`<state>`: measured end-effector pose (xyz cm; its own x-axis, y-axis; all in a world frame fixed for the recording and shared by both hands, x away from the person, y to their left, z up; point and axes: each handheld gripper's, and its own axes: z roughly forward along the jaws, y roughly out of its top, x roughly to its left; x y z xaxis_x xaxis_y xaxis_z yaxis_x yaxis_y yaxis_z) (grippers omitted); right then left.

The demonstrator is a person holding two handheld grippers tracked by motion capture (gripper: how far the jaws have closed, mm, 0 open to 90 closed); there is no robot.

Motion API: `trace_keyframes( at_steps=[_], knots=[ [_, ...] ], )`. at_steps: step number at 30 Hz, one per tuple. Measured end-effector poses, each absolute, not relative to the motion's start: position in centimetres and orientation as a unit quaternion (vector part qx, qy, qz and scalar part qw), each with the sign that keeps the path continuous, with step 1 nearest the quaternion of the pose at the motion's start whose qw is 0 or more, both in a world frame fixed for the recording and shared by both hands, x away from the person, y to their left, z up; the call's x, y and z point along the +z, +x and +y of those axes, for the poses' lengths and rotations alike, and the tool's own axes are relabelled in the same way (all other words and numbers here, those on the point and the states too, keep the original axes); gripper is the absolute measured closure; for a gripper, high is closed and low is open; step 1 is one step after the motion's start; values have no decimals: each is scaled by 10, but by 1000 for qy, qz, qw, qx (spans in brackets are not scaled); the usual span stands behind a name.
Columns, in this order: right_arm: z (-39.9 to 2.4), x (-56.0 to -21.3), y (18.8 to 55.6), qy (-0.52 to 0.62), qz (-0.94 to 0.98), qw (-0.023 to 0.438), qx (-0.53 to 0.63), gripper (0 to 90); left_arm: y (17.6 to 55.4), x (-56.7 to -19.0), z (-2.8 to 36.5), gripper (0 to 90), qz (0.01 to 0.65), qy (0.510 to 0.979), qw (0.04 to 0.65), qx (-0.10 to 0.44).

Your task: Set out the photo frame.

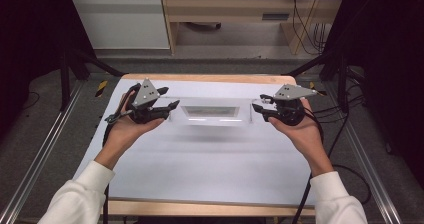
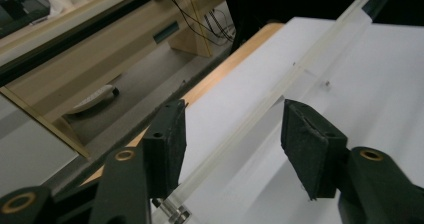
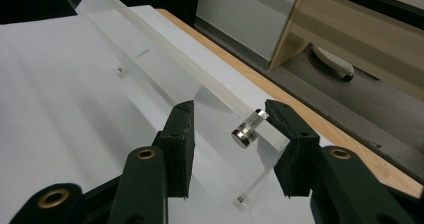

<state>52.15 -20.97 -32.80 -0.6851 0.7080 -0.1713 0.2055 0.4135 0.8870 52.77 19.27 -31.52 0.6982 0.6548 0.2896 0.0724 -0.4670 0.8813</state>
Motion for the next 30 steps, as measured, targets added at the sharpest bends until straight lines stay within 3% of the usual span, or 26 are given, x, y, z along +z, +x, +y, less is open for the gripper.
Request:
trace_keyframes(
  at_steps=[13,20,30],
  knots=[
    [-209,-322,538,301,789,271,463,547,526,-296,216,265,300,714,545,321],
    [-207,-321,547,314,781,276,465,531,515,-301,228,193,317,712,538,320],
    [-205,-317,566,333,770,274,469,503,497,-339,234,160,344,740,502,287]
  ],
)
